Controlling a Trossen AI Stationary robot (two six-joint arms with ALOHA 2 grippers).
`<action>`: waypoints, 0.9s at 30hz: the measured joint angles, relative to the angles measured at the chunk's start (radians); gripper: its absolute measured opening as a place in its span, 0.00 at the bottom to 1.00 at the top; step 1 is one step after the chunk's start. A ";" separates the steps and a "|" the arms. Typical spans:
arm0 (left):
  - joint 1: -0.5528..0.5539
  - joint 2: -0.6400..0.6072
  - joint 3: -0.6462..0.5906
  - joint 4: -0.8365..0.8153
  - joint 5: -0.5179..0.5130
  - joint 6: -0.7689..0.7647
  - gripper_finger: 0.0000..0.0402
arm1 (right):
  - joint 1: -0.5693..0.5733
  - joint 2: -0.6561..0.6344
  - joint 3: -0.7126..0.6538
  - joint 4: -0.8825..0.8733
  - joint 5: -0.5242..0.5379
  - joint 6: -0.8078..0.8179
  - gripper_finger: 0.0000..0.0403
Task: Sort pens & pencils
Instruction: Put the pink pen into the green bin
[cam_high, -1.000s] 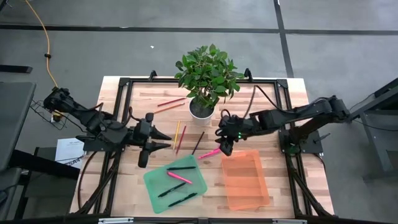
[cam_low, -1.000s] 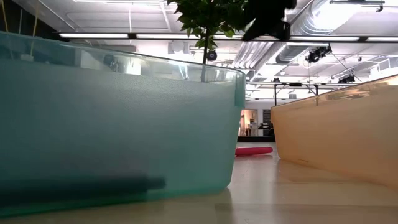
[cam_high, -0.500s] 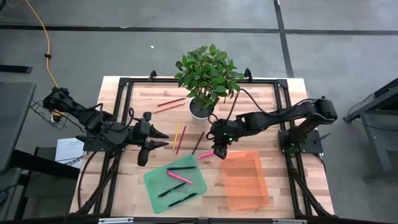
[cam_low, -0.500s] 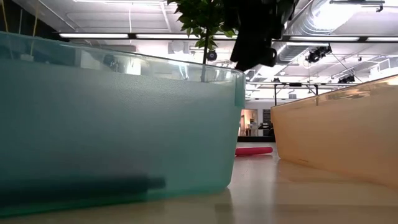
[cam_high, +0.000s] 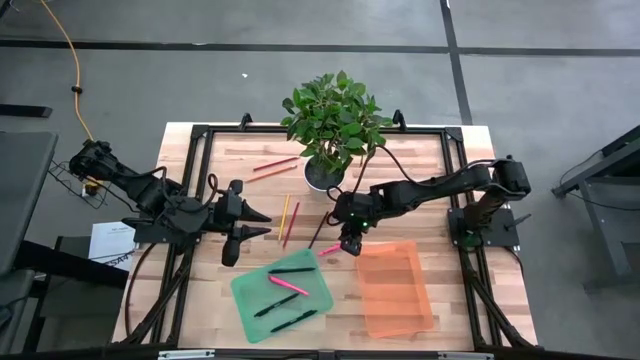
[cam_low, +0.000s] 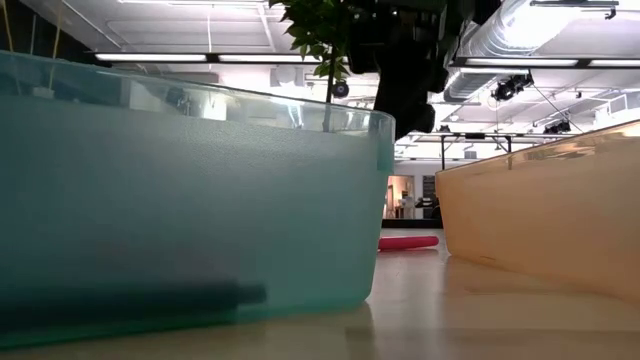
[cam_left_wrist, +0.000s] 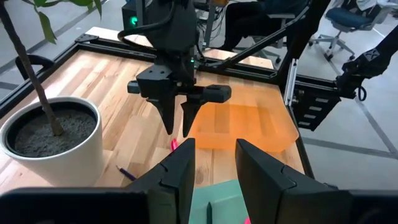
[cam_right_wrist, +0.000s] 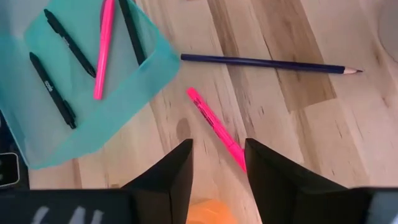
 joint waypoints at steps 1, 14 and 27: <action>0.000 0.000 0.000 0.000 0.000 0.000 0.25 | 0.000 0.004 0.000 -0.001 -0.004 -0.005 0.32; 0.000 0.000 0.000 -0.008 -0.008 -0.004 0.25 | 0.000 0.076 0.000 0.014 -0.077 -0.034 0.28; 0.000 0.000 0.000 -0.022 -0.008 -0.011 0.25 | 0.000 0.190 0.121 -0.101 -0.079 -0.139 0.28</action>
